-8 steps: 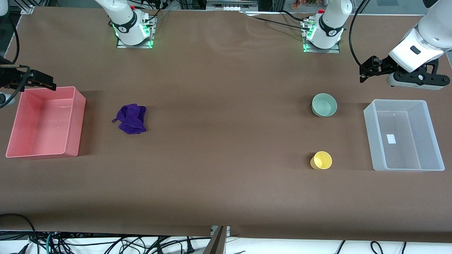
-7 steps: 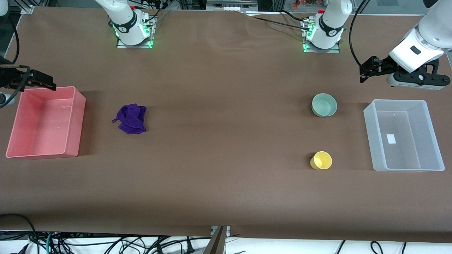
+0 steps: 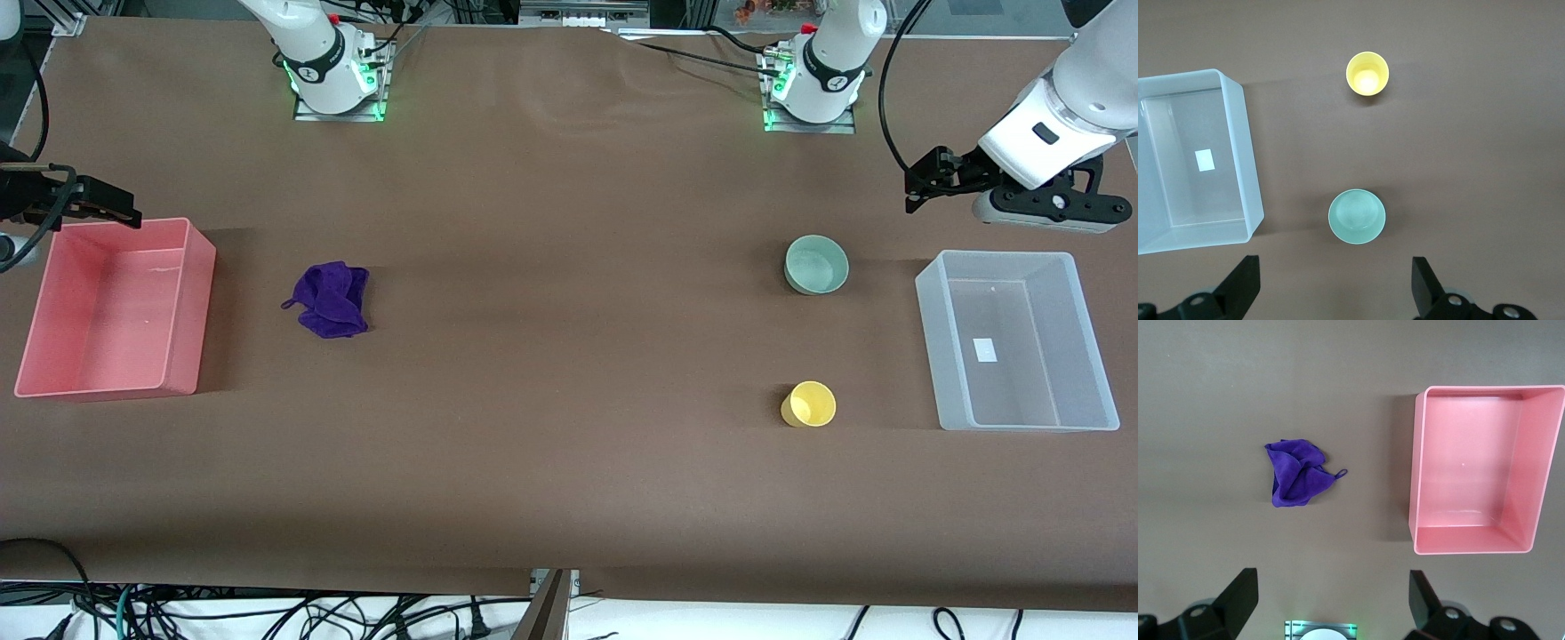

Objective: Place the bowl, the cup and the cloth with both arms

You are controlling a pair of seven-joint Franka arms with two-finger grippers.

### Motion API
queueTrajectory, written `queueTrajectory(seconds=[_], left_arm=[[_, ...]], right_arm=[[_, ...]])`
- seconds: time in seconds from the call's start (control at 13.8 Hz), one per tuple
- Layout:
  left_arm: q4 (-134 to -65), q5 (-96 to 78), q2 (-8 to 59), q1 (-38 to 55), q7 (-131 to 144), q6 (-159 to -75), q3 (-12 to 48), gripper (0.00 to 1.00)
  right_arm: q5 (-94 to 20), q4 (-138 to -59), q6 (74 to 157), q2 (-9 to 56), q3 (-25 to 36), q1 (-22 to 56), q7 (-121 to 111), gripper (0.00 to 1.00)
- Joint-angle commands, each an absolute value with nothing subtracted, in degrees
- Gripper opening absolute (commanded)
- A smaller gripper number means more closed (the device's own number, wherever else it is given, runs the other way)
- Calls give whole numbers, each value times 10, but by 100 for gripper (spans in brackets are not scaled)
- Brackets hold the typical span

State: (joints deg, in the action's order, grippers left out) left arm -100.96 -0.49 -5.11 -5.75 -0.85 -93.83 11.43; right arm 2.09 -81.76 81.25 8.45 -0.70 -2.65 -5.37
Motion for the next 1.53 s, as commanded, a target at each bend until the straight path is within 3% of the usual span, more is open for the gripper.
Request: queueTrajectory(seconds=[0.0, 0.65, 1.16, 1.31, 1.45], left_arm=[[-992, 7, -41, -56, -8, -927, 116, 100], [-990, 8, -32, -55, -9, -897, 116, 100], [-998, 4, 9, -55, -25, -764, 118, 100], [-1016, 10, 38, -58, -26, -776, 118, 100], [-1036, 11, 57, -60, -26, -842, 118, 100]], right_arm=[[16, -809, 811, 87, -6, -27, -49, 100], [17, -809, 815, 90, -7, -27, -55, 100], [21, -816, 817, 113, 5, -29, -52, 100], [22, -838, 822, 115, 5, -35, -53, 100], [14, -873, 844, 117, 4, -35, -53, 100]])
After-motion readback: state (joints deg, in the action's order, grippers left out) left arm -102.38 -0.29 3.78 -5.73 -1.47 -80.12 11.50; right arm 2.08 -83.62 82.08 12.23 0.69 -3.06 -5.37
